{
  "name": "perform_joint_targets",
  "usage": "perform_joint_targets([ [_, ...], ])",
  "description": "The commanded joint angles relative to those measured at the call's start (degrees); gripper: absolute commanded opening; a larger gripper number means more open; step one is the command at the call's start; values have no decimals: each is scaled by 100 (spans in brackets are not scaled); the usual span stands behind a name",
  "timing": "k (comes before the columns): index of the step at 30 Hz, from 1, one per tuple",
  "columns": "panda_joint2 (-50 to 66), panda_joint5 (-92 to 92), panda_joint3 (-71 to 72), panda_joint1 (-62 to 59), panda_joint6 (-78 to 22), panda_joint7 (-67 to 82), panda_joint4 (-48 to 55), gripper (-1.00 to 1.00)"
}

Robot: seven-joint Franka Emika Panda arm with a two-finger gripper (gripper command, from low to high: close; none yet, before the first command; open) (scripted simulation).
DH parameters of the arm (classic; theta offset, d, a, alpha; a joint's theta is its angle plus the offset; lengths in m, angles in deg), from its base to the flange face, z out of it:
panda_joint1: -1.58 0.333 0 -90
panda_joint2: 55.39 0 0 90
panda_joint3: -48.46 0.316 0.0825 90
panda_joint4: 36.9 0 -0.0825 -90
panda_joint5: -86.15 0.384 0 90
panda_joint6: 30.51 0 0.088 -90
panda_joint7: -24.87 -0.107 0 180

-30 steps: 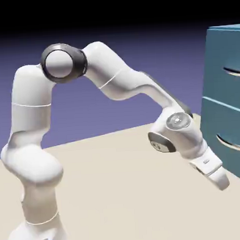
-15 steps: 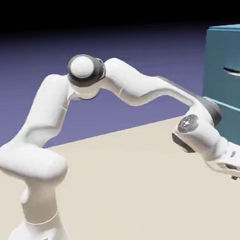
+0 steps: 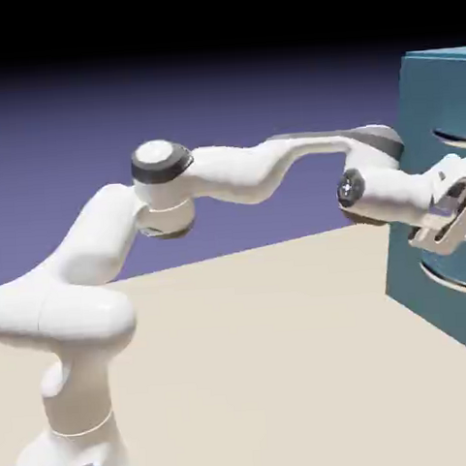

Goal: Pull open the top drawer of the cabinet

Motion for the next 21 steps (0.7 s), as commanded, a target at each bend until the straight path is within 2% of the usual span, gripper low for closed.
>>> perform_joint_targets([
  [1,181,245,-158,94,-41,250,114,0],
  [6,935,1266,-817,486,-209,1289,589,0],
  [15,992,1043,-679,-562,364,780,2226,0],
  [16,992,1043,-679,-562,364,780,2226,-100],
  [21,987,1182,-760,-42,61,1028,1396,-100],
])
